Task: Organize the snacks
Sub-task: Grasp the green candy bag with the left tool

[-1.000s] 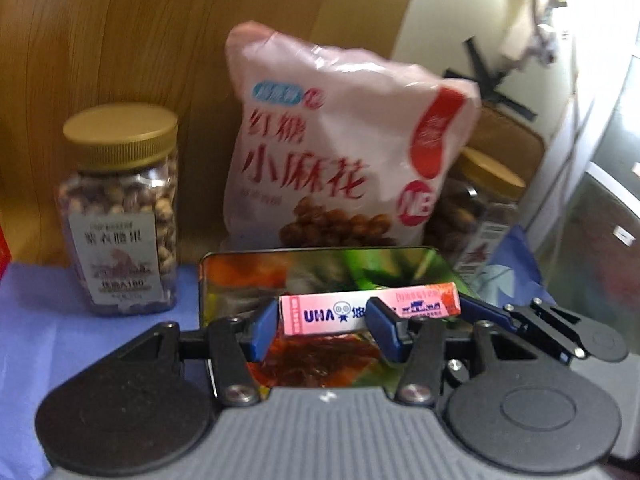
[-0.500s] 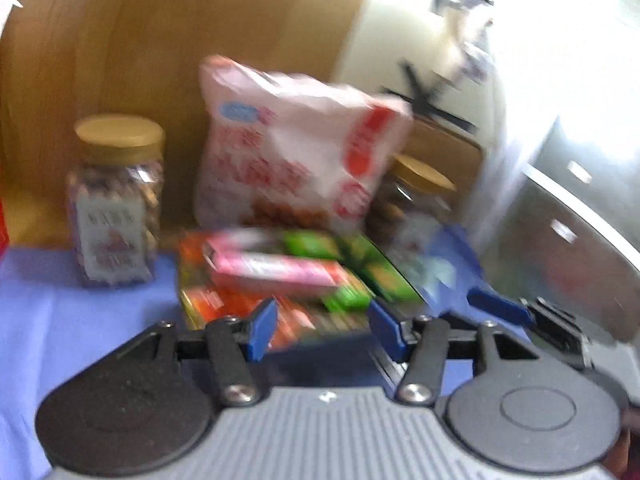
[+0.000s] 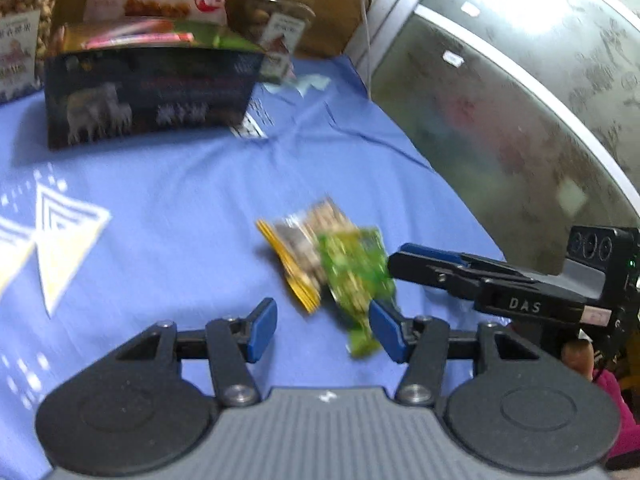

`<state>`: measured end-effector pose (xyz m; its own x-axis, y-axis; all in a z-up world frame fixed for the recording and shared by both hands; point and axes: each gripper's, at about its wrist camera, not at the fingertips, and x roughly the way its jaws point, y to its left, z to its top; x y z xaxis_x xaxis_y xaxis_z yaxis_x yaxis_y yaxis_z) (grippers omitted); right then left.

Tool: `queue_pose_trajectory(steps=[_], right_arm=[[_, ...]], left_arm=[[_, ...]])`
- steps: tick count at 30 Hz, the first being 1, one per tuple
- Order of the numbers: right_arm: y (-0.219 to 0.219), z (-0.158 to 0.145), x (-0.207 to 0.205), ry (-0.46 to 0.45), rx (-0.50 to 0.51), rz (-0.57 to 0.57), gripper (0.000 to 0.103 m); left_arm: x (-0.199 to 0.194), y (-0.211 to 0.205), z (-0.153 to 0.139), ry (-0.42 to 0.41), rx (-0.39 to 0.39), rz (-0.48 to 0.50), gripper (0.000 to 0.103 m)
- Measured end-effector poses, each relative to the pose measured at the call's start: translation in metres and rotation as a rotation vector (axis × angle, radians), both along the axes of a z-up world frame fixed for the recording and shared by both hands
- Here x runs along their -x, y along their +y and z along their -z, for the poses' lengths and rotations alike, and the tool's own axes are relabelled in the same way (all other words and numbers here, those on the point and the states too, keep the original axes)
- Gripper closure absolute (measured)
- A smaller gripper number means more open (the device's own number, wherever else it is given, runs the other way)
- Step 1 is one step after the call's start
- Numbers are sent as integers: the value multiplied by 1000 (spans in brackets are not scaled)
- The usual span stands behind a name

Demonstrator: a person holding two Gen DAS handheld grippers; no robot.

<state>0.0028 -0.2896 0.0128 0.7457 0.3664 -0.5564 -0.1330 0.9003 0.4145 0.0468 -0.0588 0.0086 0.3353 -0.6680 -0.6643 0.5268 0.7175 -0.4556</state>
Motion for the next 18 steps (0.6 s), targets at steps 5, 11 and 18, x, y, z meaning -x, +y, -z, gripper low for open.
queue_pose_trajectory(steps=[5, 11, 18], right_arm=[[29, 5, 14, 5, 24, -59, 52], [66, 4, 23, -8, 42, -155, 63], [123, 4, 20, -56, 93, -366, 61]], left_arm=[[17, -1, 6, -16, -8, -18, 51], [26, 33, 7, -9, 31, -105, 54], [35, 91, 5, -10, 66, -265, 54]])
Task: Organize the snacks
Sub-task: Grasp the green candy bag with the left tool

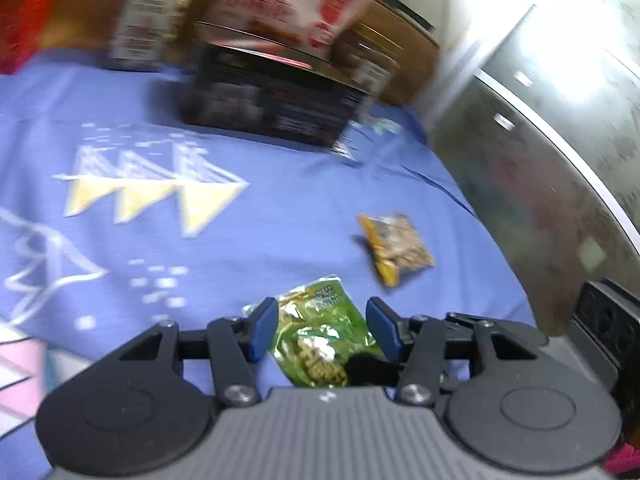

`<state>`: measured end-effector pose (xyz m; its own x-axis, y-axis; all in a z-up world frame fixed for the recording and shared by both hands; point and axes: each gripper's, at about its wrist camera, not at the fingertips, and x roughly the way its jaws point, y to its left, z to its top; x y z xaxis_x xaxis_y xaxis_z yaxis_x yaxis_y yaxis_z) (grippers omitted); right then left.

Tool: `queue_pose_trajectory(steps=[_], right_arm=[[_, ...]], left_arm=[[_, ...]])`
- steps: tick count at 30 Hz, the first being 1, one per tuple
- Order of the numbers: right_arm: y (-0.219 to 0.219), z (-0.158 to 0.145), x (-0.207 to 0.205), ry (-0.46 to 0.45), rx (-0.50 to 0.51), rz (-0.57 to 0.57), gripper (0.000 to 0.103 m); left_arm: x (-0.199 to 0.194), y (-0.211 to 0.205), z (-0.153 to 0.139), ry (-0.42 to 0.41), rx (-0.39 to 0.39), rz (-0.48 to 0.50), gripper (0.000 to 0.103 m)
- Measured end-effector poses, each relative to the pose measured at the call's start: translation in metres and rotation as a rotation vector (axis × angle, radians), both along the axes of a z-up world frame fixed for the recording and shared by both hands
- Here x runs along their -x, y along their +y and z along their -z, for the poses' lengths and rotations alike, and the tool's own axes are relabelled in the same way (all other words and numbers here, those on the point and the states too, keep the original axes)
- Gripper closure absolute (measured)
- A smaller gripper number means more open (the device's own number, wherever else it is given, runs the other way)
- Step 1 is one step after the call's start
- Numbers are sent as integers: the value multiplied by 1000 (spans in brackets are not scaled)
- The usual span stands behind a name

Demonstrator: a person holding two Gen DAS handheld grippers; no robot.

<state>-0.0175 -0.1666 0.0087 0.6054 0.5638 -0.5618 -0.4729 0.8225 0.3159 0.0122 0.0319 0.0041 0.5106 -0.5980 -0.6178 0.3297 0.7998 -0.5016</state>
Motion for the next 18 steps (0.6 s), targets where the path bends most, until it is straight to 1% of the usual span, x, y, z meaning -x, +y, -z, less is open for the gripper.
queue_pose_trajectory(steps=[2, 3, 4, 6, 9, 11, 13, 16, 18], right_arm=[[11, -5, 2, -52, 39, -36, 56], [11, -7, 4, -65, 40, -53, 50], [9, -8, 5, -68, 34, -60, 48], [1, -6, 4, -62, 29, -56, 49], [-7, -2, 5, -57, 36, -35, 47], [-8, 2, 7, -39, 39, -41, 43], [-5, 5, 11, -54, 54, -55, 38], [5, 7, 19, -109, 119, -74, 37], [8, 8, 19, -118, 119, -83, 36]], left_arm=[[3, 15, -1, 2, 7, -44, 54], [5, 22, -2, 4, 19, -59, 54], [8, 28, -2, 6, 29, -68, 54], [12, 36, -1, 15, 46, -75, 52], [15, 36, 5, 53, 72, -55, 51], [14, 30, 10, 77, 85, -31, 47], [14, 23, 11, 73, 94, -11, 44], [11, 11, 13, 83, 122, 21, 43], [10, 5, 15, 83, 138, 31, 43]])
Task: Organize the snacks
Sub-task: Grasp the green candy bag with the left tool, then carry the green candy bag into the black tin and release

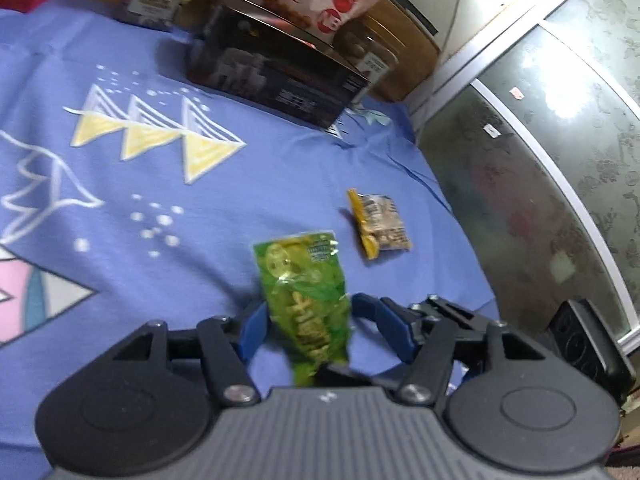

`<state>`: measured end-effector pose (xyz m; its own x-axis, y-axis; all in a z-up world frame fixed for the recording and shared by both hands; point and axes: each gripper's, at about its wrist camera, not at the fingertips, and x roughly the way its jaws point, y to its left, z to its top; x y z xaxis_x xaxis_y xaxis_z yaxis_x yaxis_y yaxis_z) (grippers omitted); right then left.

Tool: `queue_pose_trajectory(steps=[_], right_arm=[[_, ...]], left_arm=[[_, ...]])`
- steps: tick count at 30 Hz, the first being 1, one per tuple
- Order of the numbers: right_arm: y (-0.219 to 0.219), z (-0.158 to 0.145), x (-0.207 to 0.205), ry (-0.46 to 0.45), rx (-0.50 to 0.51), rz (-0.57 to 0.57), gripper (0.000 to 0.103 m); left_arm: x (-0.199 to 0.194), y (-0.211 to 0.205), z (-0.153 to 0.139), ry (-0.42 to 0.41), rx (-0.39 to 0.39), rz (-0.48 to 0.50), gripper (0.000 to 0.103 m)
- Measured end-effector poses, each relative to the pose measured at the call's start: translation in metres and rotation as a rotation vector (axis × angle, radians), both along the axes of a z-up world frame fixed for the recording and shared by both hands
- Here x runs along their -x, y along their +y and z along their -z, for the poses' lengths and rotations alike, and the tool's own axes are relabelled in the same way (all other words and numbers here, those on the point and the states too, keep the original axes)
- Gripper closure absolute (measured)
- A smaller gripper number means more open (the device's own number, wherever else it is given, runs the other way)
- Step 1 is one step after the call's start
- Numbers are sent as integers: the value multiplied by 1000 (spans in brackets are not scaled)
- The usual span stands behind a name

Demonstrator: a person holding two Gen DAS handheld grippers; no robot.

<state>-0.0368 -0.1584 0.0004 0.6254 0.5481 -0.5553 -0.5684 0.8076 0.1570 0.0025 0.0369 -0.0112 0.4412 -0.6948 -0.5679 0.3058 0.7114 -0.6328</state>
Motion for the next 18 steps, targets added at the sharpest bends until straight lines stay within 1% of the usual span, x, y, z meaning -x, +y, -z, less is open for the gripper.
queue_pose_trajectory(steps=[3, 4, 5, 6, 7, 8, 9, 10, 11, 13, 16, 18], right_arm=[[2, 2, -1, -14, -15, 24, 37], [2, 3, -2, -19, -19, 37, 38], [1, 3, -3, -21, -26, 47, 38], [2, 3, -3, -22, -29, 55, 39], [3, 4, -4, -28, -29, 62, 42], [3, 3, -4, -35, -27, 68, 43], [4, 3, -5, -41, -25, 72, 46], [6, 2, -7, -46, -21, 77, 49], [7, 1, -9, -50, -19, 80, 51], [10, -1, -15, -60, -14, 89, 55], [12, -7, -24, -91, -6, 115, 57], [12, -14, -33, -117, -4, 128, 58]], left_arm=[[-3, -5, 2, -13, 7, -18, 45], [-4, -5, 2, -13, 3, -31, 50], [-6, -5, 2, -13, -6, -44, 58], [-7, -5, 3, -11, -14, -56, 62], [-8, -4, 3, -7, -19, -67, 68], [-9, -3, 3, -8, -26, -75, 72], [-10, -3, 2, -16, -36, -81, 74], [-11, -2, 0, -27, -43, -86, 79], [-13, -1, -2, -38, -48, -89, 83], [-20, 1, -8, -51, -36, -85, 85], [-30, 2, -22, -80, -19, -75, 87], [-35, -1, -33, -119, -31, -68, 86]])
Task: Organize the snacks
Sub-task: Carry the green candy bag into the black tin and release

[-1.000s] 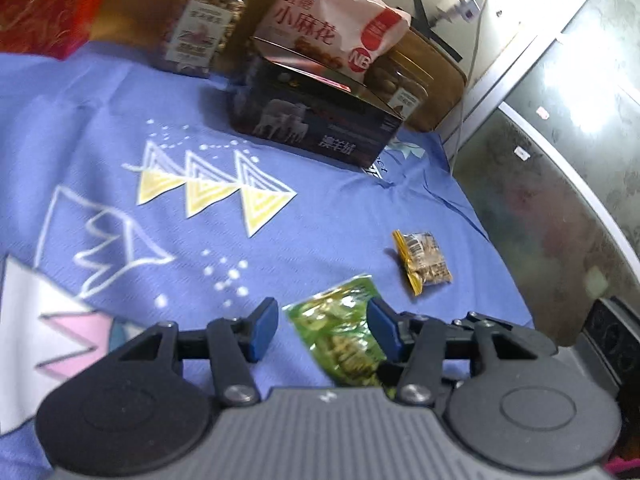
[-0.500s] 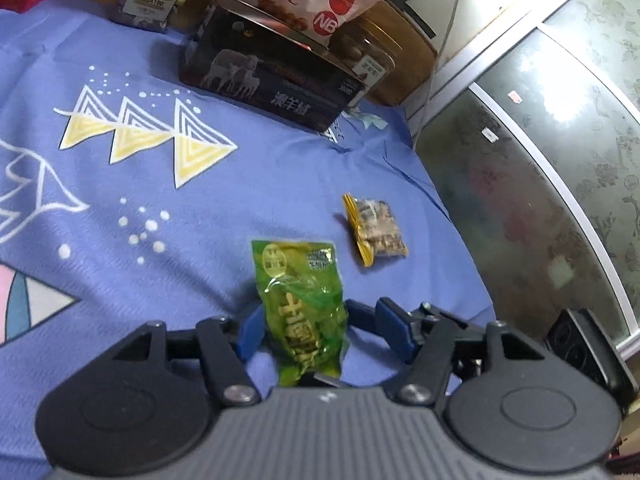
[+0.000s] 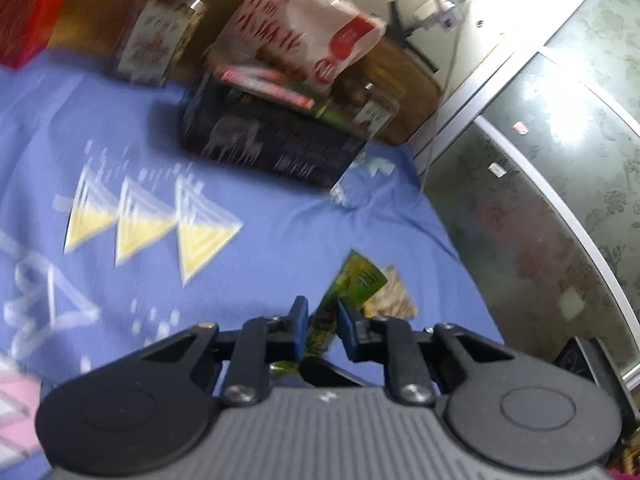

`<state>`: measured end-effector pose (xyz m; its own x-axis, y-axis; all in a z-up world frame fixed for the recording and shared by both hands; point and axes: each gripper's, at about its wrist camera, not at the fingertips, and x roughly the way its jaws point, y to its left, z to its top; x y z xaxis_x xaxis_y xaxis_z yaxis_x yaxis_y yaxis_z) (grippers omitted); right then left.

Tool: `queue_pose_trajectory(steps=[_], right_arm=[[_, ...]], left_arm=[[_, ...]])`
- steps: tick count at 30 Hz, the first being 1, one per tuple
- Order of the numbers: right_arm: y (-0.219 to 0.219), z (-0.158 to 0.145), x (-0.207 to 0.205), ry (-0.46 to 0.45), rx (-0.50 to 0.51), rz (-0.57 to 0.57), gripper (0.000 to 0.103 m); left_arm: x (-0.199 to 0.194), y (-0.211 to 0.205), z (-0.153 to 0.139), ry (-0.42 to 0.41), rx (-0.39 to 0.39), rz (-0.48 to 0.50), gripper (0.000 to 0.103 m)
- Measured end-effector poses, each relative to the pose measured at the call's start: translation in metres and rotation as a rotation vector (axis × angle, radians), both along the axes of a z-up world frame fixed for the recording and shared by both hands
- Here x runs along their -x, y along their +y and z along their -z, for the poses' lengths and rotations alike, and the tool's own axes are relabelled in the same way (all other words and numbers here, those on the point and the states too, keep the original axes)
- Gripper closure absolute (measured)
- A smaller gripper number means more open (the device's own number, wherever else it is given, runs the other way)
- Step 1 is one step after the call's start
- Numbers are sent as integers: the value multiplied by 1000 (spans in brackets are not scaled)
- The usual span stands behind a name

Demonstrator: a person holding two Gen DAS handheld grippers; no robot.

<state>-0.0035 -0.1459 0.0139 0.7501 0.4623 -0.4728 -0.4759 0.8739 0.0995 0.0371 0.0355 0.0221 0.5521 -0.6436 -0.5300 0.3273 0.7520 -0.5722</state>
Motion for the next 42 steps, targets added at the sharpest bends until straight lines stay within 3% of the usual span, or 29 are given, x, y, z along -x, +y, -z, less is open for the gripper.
queue_pose_trajectory(steps=[8, 14, 19, 26, 30, 34, 42], right_arm=[[-6, -38, -46, -144, 19, 42, 58], [-14, -63, -105, -214, 22, 69, 58], [-15, -61, -155, -187, 0, 76, 58], [-6, -38, -203, -80, -10, 61, 57], [-2, -34, -205, -79, -1, 53, 56], [-6, -40, -194, -90, -5, 58, 54], [-53, -62, -147, -118, -97, 134, 53]], left_arm=[[-41, -11, -53, -154, -22, 3, 86], [-93, -24, -87, -249, -59, -7, 85], [-143, -27, -88, -246, -85, -38, 85], [-194, -16, -55, -148, -137, -115, 84], [-206, -13, -33, -74, -152, -146, 85], [-204, -10, -31, -61, -145, -159, 84], [-146, -14, -71, -198, -129, -136, 84]])
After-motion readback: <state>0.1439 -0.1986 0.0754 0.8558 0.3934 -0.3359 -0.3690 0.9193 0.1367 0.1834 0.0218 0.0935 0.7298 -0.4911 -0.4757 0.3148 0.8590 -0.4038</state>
